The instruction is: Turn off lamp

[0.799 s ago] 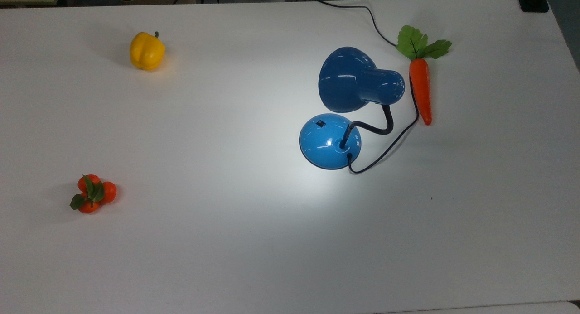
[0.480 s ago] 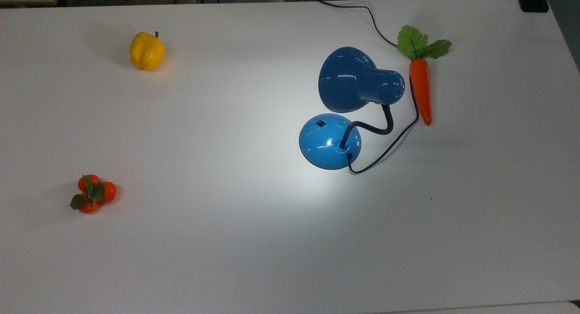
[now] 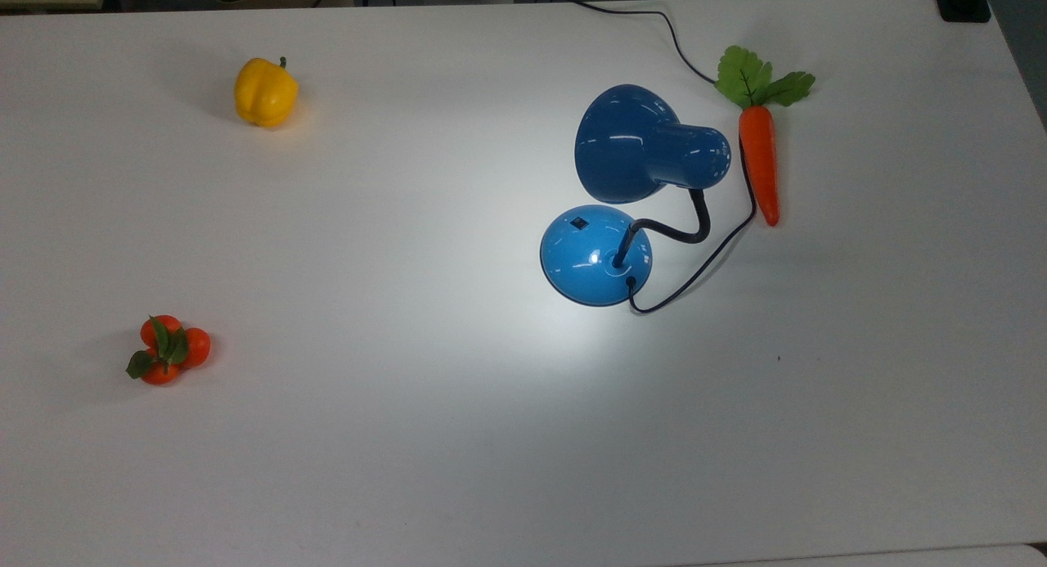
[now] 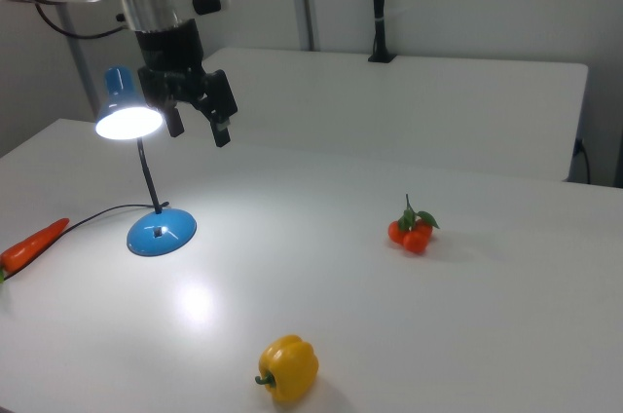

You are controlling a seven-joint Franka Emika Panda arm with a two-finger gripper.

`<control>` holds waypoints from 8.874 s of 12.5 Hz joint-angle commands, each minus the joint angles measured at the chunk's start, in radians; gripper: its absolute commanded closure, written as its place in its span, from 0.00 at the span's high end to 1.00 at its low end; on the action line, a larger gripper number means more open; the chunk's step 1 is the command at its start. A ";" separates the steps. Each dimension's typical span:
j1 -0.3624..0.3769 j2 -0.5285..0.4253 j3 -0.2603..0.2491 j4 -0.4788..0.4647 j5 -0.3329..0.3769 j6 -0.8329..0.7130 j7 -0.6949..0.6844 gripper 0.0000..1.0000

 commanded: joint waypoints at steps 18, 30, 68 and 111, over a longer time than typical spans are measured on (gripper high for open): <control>0.094 0.031 0.001 -0.099 0.023 0.105 -0.068 0.00; 0.304 0.157 0.004 -0.320 0.008 0.500 -0.164 0.00; 0.363 0.291 0.045 -0.426 0.010 0.892 -0.213 0.00; 0.045 0.016 0.022 -0.136 -0.076 0.102 -0.132 0.00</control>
